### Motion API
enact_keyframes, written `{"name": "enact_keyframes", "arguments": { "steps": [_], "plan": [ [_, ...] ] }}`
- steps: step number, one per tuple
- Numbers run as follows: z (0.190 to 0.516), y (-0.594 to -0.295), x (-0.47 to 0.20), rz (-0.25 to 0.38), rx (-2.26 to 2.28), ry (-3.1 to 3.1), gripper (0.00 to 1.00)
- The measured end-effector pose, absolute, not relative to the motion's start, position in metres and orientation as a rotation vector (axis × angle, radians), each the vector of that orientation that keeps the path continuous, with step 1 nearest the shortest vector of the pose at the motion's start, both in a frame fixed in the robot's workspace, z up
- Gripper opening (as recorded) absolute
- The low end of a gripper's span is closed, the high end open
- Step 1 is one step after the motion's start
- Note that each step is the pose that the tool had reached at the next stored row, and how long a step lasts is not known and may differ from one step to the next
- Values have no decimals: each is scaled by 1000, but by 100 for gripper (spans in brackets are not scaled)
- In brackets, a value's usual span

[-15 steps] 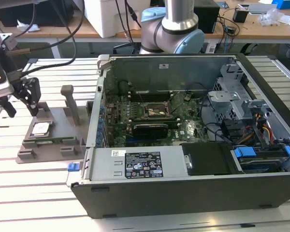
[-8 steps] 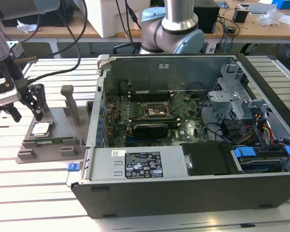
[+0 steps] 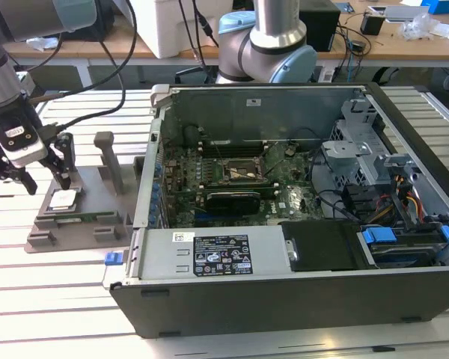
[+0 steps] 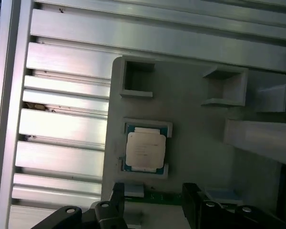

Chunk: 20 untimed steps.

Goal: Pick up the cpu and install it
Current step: 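Pick up the cpu and move it towards the insertion slot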

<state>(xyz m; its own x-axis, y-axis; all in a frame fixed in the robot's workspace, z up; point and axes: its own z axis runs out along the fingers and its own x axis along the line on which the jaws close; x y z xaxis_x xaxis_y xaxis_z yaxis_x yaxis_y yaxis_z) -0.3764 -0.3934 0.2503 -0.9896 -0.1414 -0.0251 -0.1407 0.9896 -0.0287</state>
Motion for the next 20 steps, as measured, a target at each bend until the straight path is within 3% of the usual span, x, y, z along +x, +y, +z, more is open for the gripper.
{"name": "enact_keyframes", "arguments": {
  "steps": [5,20],
  "plan": [
    [239,-377,-376,-20,-231,3105,60],
    [197,-373,-382,-16,-189,3108,60]
  ]
}}
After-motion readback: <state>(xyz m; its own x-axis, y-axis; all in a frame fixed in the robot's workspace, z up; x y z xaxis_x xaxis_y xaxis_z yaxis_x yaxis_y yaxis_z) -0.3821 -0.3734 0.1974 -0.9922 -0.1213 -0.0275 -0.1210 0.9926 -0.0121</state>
